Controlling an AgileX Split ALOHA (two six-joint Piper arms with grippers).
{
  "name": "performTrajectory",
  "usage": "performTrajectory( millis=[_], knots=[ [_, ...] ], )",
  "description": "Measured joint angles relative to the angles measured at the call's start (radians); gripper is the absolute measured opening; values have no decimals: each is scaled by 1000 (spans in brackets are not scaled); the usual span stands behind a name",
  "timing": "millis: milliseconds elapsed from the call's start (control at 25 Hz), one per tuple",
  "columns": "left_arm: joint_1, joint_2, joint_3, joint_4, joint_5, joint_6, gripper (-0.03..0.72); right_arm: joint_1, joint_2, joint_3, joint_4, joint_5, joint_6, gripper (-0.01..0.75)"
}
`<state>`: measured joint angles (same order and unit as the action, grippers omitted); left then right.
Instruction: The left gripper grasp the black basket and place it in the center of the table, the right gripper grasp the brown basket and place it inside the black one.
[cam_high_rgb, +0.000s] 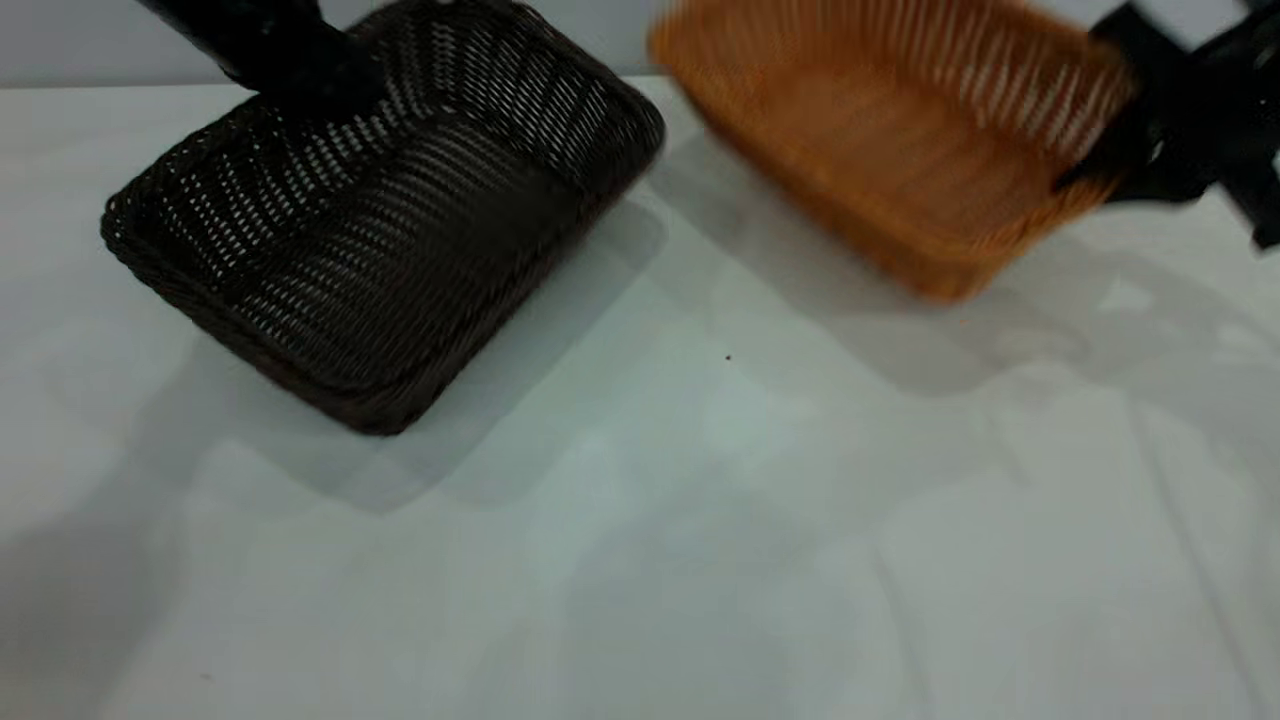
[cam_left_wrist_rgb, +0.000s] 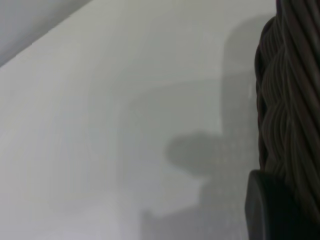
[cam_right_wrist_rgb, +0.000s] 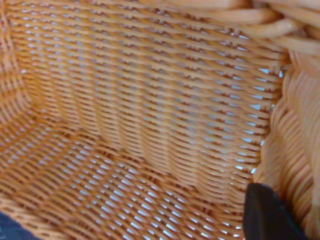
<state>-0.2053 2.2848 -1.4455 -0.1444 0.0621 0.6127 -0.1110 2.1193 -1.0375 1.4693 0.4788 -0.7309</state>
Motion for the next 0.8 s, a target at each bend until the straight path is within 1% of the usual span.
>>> performTrajectory(
  millis=[80,200,320,400,520,680,800],
  knots=[
    [-28,0,-1,0,33,83,82,-44,-8,-58,-58,104,2,65],
    [-74,-6,-2,-3,36,218,82,-86,-15,-154,-182,247,73,65],
    [-137,-11,-6,3,24,328,82,-101,-15,-217,-319,330,161,65],
    [-191,-9,-11,3,23,381,82,-102,-15,-245,-391,349,203,65],
    [-269,6,-12,1,17,429,82,-102,-15,-277,-433,362,231,65],
    [-354,21,-13,-7,17,456,82,-102,-15,-296,-440,374,245,65],
    [-399,22,-13,-10,13,504,82,-102,-15,-299,-443,376,248,65]
  ],
)
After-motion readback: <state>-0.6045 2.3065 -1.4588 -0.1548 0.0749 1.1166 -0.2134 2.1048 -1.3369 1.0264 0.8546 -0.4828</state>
